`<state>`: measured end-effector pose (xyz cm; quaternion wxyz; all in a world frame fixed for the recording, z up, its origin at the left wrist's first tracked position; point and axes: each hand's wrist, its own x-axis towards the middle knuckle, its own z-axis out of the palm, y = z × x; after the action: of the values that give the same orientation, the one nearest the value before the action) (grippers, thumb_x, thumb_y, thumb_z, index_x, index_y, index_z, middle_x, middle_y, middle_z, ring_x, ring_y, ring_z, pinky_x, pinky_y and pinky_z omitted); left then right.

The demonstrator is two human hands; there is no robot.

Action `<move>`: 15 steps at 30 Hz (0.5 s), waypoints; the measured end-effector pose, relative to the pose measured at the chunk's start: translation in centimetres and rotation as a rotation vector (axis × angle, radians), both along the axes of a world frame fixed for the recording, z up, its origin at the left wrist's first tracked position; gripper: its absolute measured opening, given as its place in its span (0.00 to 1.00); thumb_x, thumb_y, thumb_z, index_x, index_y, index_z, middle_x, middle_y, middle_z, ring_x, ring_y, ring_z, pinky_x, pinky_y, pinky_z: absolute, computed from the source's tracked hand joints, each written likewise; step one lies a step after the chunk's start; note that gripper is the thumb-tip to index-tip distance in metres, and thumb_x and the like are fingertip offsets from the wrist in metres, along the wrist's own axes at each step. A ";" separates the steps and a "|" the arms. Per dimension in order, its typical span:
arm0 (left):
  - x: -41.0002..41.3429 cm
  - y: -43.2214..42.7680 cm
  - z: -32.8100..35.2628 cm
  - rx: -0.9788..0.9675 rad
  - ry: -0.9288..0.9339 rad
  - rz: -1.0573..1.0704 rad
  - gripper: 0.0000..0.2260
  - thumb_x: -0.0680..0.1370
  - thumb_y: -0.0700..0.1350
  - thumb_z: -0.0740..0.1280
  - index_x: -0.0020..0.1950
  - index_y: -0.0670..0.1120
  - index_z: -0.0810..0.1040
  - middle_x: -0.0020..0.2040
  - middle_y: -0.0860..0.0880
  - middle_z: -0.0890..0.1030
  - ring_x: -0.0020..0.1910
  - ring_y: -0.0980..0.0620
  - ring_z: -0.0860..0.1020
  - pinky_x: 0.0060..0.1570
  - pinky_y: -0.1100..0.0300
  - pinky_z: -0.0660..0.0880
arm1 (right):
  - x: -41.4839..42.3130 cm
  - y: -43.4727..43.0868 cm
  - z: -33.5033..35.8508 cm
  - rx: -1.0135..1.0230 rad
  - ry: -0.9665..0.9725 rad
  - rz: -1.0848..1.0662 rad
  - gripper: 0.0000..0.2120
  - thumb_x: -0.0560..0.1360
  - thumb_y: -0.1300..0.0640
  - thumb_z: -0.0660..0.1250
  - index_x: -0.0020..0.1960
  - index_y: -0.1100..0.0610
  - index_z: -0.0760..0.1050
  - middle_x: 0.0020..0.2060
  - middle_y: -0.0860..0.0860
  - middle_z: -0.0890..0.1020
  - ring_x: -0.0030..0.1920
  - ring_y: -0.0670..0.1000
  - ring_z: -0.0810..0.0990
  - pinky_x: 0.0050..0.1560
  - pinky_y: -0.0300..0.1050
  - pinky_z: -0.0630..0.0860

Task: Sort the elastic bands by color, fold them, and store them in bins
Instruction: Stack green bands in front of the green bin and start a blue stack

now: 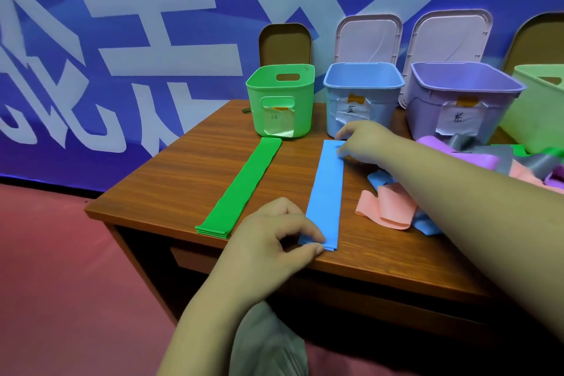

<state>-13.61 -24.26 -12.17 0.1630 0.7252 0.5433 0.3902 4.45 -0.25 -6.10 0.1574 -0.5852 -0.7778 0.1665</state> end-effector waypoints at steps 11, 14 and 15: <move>0.5 0.2 0.0 0.020 -0.057 -0.011 0.08 0.74 0.44 0.80 0.48 0.55 0.86 0.48 0.54 0.81 0.48 0.49 0.81 0.48 0.55 0.77 | 4.7 -3.5 2.7 0.111 0.049 0.040 0.16 0.76 0.53 0.73 0.64 0.49 0.82 0.59 0.48 0.83 0.57 0.51 0.79 0.54 0.44 0.74; 1.7 1.0 0.7 0.069 -0.078 0.063 0.07 0.77 0.43 0.76 0.44 0.56 0.84 0.45 0.56 0.80 0.45 0.52 0.78 0.45 0.58 0.74 | 7.3 -4.8 3.5 0.142 0.066 0.008 0.10 0.77 0.53 0.70 0.58 0.48 0.84 0.57 0.49 0.85 0.55 0.50 0.82 0.55 0.46 0.77; 2.4 1.5 1.1 0.086 -0.073 0.082 0.07 0.77 0.43 0.75 0.43 0.56 0.83 0.45 0.57 0.80 0.44 0.54 0.77 0.46 0.59 0.73 | 8.2 -5.3 3.7 0.140 0.076 0.003 0.09 0.78 0.54 0.69 0.56 0.49 0.84 0.53 0.49 0.86 0.50 0.47 0.83 0.51 0.45 0.77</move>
<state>-11.23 -22.79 -11.02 0.1352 0.6939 0.5490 0.4458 12.65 -5.58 -2.45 0.2270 -0.5649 -0.7819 0.1342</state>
